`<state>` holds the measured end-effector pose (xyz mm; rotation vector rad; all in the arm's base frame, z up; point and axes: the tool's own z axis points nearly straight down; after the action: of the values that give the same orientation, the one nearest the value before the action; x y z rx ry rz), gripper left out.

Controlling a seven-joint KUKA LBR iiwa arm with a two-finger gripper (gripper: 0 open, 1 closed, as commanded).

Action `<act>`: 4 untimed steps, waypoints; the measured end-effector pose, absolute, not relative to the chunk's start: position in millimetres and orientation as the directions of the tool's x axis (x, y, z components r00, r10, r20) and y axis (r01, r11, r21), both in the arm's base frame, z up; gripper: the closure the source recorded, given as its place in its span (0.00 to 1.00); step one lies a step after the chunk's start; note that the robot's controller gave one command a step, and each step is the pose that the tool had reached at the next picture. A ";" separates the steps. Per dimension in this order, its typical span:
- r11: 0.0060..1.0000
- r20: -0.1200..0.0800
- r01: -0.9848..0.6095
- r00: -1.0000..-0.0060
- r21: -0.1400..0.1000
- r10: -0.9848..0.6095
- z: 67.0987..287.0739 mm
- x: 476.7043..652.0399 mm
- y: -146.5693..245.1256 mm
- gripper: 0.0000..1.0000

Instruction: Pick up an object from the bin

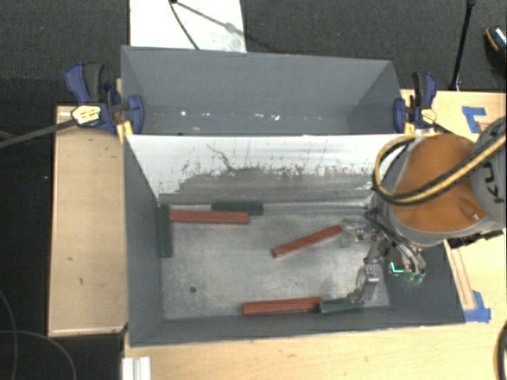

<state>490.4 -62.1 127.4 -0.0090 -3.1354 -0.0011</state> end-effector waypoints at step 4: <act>0.960 -0.008 -0.281 -0.960 0.000 -0.281 71.2 584.6 0.1 0.00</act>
Offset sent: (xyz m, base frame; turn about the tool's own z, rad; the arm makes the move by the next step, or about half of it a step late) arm 0.0000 0.0000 0.0000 0.0000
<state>584.6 0.1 71.2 0.4473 -3.1175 -0.0011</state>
